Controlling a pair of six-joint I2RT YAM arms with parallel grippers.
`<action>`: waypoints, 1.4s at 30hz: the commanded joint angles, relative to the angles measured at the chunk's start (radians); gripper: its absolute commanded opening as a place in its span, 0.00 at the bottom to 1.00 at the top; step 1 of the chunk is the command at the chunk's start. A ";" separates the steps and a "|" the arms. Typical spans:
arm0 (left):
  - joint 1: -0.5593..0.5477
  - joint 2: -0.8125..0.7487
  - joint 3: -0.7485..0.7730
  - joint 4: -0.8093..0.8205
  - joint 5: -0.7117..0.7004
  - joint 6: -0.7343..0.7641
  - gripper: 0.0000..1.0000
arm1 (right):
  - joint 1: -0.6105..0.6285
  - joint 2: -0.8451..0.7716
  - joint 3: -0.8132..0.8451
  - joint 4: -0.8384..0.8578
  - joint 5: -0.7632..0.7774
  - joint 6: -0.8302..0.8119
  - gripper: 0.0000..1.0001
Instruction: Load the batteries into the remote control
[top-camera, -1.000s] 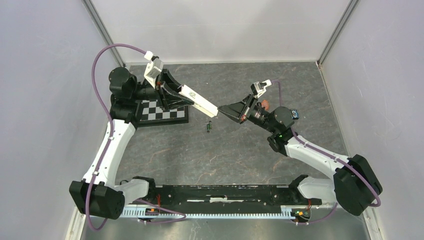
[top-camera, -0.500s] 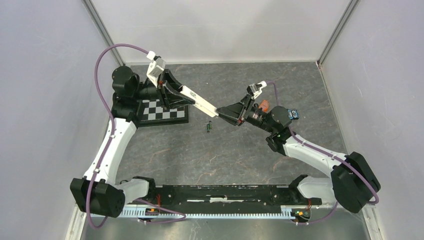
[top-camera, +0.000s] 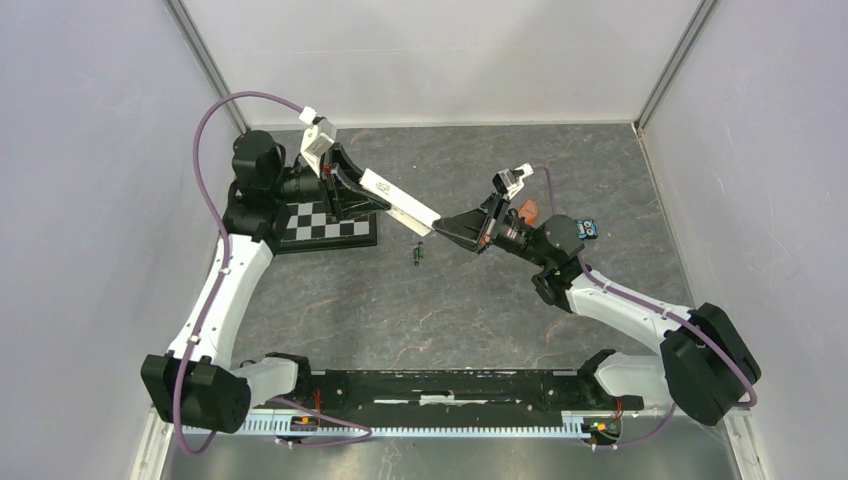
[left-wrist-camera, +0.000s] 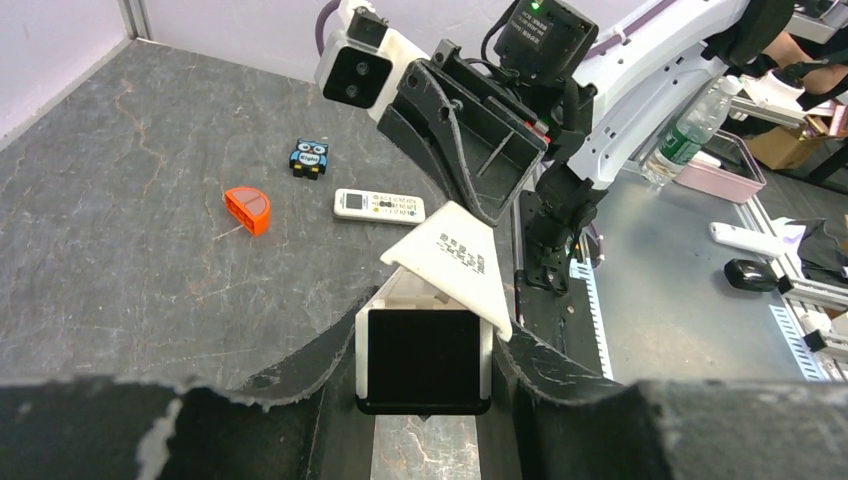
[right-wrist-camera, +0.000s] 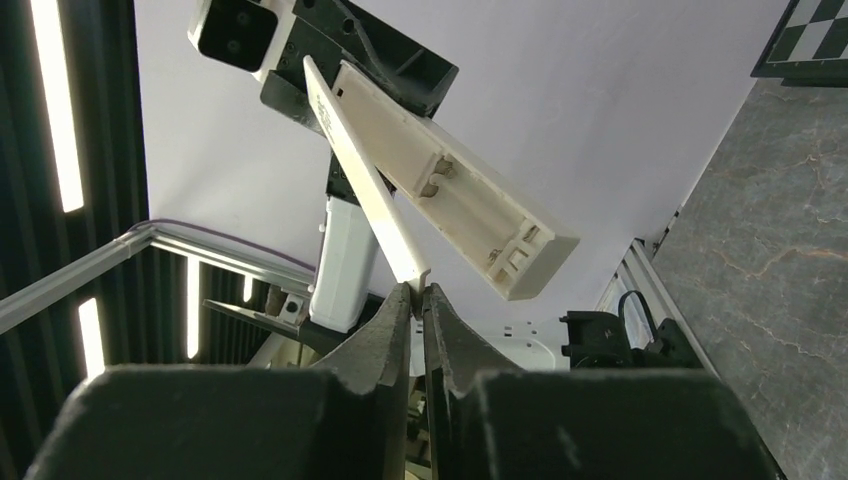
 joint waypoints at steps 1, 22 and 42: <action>-0.002 -0.008 0.029 -0.033 -0.003 0.073 0.02 | 0.002 -0.002 0.001 0.101 0.014 0.013 0.11; -0.001 -0.025 -0.021 -0.110 -0.087 0.151 0.02 | -0.114 -0.210 -0.161 -0.160 0.300 -0.287 0.00; -0.013 -0.123 -0.113 0.298 0.013 -0.156 0.02 | -0.174 -0.198 -0.375 -0.669 0.362 -0.523 0.40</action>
